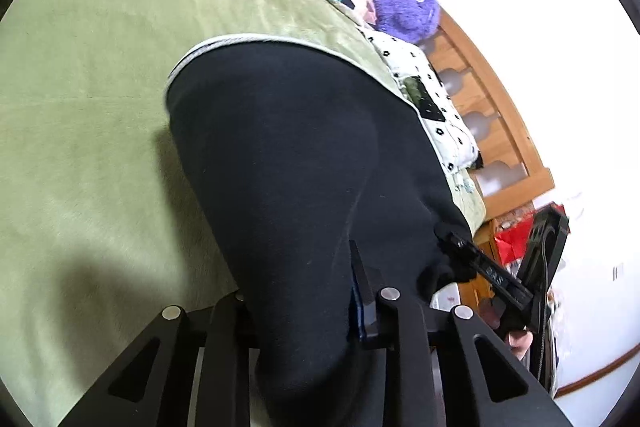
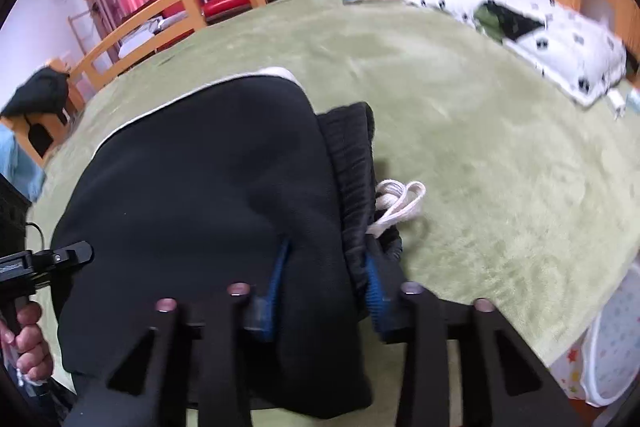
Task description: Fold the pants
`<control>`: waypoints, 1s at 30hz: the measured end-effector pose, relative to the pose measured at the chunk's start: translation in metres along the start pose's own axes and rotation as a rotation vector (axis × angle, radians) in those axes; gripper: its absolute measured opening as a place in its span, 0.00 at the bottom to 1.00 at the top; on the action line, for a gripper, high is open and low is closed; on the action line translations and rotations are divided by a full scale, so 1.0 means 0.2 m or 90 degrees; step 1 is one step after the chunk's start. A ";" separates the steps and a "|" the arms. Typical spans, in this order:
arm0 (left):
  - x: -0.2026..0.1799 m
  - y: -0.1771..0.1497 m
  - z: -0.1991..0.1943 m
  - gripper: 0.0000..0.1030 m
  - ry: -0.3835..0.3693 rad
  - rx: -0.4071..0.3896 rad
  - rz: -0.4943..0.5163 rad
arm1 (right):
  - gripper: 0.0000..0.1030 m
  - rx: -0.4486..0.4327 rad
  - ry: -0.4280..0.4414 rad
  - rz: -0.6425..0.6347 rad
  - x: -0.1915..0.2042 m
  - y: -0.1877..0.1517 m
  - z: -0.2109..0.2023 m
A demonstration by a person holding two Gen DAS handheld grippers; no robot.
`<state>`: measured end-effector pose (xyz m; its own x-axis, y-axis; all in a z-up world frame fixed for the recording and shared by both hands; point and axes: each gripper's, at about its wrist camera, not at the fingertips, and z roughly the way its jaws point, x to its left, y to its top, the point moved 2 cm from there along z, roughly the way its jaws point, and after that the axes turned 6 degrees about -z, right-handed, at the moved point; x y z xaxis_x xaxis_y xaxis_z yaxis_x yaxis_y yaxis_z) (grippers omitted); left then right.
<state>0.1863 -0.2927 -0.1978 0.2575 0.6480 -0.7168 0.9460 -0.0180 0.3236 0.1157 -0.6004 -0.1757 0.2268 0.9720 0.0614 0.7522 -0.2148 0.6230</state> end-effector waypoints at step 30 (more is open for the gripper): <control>1.09 0.31 -1.25 0.28 0.161 -0.116 -0.077 | 0.26 -0.028 0.177 -0.113 1.71 -0.06 0.01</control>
<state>0.2512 0.0380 -0.1805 0.0667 0.8055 -0.5888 0.9103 0.1925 0.3664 0.1855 -0.2667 -0.1633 -0.0882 0.9839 0.1556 0.7362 -0.0408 0.6755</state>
